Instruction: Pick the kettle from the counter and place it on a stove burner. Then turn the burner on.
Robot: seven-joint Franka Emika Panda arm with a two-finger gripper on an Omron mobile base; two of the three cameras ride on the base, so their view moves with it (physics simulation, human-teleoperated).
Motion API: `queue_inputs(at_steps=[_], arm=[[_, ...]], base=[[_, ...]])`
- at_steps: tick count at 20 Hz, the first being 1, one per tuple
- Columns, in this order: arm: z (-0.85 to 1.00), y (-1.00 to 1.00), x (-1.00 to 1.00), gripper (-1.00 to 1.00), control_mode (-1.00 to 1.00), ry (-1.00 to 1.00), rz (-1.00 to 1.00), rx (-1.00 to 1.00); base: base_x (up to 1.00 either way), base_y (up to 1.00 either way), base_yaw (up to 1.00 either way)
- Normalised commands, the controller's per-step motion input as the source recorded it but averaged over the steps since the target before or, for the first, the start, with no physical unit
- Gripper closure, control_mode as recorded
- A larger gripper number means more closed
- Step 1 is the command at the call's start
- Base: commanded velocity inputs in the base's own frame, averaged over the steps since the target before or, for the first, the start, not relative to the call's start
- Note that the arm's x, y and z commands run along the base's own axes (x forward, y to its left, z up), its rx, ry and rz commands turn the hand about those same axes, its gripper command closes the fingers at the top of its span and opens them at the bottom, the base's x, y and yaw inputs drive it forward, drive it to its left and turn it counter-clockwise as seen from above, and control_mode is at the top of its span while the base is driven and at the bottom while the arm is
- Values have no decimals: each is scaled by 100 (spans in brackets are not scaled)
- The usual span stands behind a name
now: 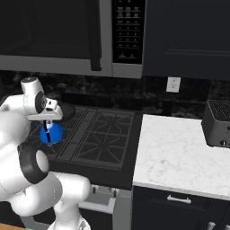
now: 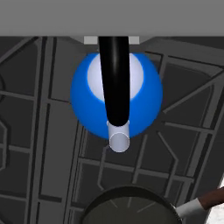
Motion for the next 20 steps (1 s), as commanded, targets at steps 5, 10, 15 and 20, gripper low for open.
queue_inputs(at_steps=[5,10,15,20], arm=[[-12,0,9,100,-100,8,1,0],[-27,8,38,100,-100,0,8,0],[-24,24,39,100,-100,0,9,0],[-6,45,20,100,-100,0,6,0]], base=[[0,0,0],[0,0,0],[0,0,0],[0,0,0]])
